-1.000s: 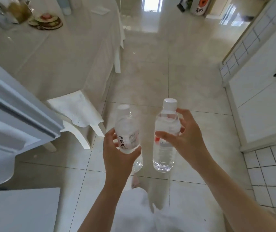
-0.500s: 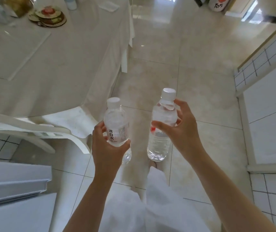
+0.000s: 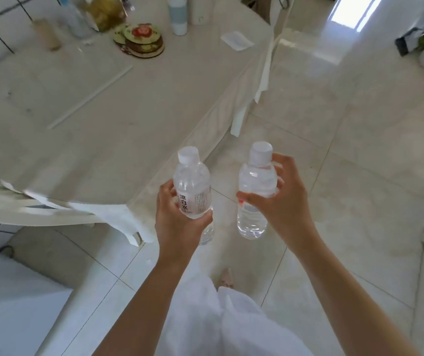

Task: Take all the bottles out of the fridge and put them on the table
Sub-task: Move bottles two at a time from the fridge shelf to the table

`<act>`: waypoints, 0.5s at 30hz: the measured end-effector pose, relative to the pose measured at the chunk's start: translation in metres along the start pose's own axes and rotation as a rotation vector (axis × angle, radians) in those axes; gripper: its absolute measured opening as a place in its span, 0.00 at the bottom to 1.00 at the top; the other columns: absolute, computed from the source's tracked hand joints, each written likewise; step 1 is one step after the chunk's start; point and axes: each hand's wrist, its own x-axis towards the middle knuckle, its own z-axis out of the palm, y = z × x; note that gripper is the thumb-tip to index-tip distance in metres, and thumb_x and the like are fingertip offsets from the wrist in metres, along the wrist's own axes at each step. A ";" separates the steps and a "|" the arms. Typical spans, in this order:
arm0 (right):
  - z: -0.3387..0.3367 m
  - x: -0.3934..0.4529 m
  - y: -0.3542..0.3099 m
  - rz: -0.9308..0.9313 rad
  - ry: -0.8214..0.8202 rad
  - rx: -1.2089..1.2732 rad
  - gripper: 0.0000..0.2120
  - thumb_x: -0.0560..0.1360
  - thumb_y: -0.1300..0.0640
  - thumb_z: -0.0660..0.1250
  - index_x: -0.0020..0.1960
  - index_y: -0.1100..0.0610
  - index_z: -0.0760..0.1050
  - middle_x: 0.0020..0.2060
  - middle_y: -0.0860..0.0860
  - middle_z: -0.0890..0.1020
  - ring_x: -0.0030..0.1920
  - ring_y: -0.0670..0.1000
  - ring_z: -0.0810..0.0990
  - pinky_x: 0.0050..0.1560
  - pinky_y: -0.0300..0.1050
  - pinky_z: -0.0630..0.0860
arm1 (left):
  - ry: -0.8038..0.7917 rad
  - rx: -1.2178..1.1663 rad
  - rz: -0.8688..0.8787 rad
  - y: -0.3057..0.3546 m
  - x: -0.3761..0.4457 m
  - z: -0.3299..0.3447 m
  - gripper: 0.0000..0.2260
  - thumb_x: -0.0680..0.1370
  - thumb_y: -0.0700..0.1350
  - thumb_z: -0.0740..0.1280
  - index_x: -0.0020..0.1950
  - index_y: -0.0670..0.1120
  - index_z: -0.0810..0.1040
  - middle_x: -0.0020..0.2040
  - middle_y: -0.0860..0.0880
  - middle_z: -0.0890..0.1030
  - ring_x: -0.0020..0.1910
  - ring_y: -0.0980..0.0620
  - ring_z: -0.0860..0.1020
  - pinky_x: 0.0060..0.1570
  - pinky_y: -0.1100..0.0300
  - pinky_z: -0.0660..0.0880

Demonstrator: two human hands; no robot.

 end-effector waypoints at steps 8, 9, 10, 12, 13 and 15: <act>0.049 0.107 -0.018 -0.091 -0.208 -0.019 0.35 0.54 0.52 0.81 0.51 0.32 0.65 0.48 0.36 0.77 0.50 0.50 0.80 0.50 0.56 0.79 | 0.228 0.018 -0.120 0.002 0.077 0.005 0.36 0.60 0.46 0.81 0.63 0.53 0.68 0.57 0.53 0.77 0.50 0.53 0.79 0.49 0.53 0.78; 0.059 0.121 -0.021 -0.114 -0.238 -0.016 0.35 0.53 0.50 0.80 0.52 0.33 0.66 0.46 0.33 0.76 0.49 0.49 0.79 0.49 0.54 0.79 | 0.258 0.022 -0.131 0.001 0.090 0.004 0.36 0.60 0.47 0.81 0.63 0.53 0.68 0.57 0.53 0.77 0.49 0.54 0.79 0.47 0.55 0.78; 0.070 0.135 -0.025 -0.141 -0.264 -0.023 0.34 0.52 0.48 0.78 0.52 0.34 0.66 0.45 0.31 0.76 0.48 0.49 0.79 0.48 0.51 0.78 | 0.283 0.027 -0.142 0.001 0.104 0.003 0.36 0.60 0.47 0.81 0.63 0.53 0.68 0.57 0.53 0.77 0.49 0.55 0.78 0.46 0.56 0.76; 0.091 0.160 -0.036 -0.180 -0.309 -0.038 0.34 0.51 0.47 0.77 0.52 0.33 0.65 0.45 0.31 0.76 0.48 0.47 0.79 0.46 0.47 0.77 | 0.321 0.033 -0.164 0.001 0.131 -0.001 0.36 0.60 0.47 0.81 0.63 0.53 0.68 0.57 0.53 0.77 0.47 0.57 0.77 0.45 0.59 0.73; 0.107 0.178 -0.042 -0.202 -0.333 -0.039 0.34 0.52 0.48 0.78 0.51 0.33 0.65 0.45 0.33 0.76 0.48 0.46 0.79 0.46 0.47 0.77 | 0.349 0.035 -0.177 -0.001 0.150 -0.004 0.36 0.60 0.47 0.81 0.63 0.53 0.68 0.57 0.53 0.77 0.46 0.57 0.77 0.46 0.58 0.73; 0.126 0.199 -0.052 -0.247 -0.374 -0.042 0.34 0.53 0.49 0.79 0.52 0.34 0.65 0.46 0.32 0.76 0.48 0.44 0.78 0.46 0.44 0.75 | 0.379 0.046 -0.190 0.000 0.174 -0.009 0.37 0.60 0.47 0.82 0.64 0.52 0.68 0.57 0.52 0.78 0.47 0.54 0.78 0.49 0.55 0.75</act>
